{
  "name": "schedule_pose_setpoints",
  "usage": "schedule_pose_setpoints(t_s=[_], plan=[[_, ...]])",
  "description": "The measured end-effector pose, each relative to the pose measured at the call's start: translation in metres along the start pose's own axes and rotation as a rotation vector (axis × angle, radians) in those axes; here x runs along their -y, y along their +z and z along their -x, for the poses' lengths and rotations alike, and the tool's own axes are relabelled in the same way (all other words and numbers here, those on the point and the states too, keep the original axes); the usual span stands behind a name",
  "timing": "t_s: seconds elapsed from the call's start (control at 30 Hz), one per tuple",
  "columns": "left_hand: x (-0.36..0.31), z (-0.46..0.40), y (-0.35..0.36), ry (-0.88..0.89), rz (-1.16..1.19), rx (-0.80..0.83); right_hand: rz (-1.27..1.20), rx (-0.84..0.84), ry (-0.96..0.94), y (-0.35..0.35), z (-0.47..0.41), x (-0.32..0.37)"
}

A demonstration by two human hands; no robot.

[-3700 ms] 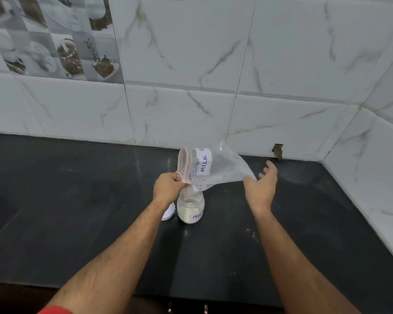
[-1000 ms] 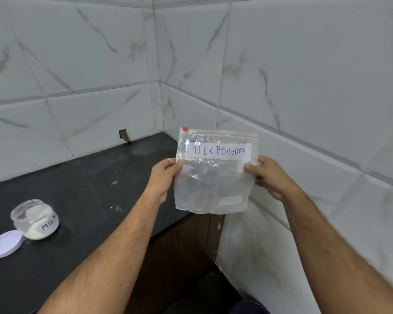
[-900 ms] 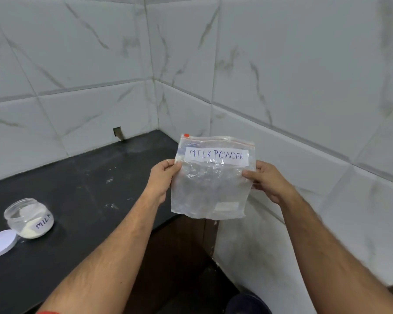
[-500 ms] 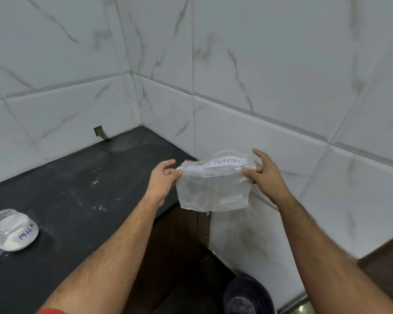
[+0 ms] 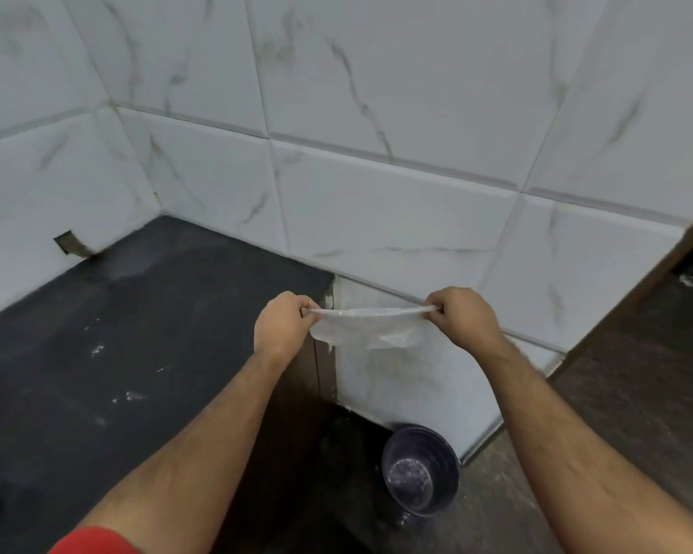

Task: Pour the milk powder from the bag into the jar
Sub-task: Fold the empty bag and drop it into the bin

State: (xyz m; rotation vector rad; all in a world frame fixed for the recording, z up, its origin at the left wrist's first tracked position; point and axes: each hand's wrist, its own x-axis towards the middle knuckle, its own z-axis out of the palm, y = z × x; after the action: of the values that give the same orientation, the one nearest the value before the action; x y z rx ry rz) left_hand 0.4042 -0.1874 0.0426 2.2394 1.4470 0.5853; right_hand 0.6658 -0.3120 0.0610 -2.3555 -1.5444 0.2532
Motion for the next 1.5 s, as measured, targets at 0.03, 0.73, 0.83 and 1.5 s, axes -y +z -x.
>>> schedule_pose_setpoints(t_s=[0.03,0.73,0.83,1.5], plan=[[0.0,0.001,0.003,0.002,-0.018,-0.016,0.014,-0.006,0.026,0.002,0.005,-0.002],[-0.028,0.039,0.136,-0.782,1.239,0.085,-1.265,-0.116,0.595,0.08,0.098,-0.067],[-0.039,0.042,0.157,-0.862,1.306,0.02,-1.337,-0.049,0.664,0.097,0.096,-0.087],[0.004,0.087,0.323,-1.183,1.352,0.348,-1.475,0.35,1.112,0.241,0.066,-0.174]])
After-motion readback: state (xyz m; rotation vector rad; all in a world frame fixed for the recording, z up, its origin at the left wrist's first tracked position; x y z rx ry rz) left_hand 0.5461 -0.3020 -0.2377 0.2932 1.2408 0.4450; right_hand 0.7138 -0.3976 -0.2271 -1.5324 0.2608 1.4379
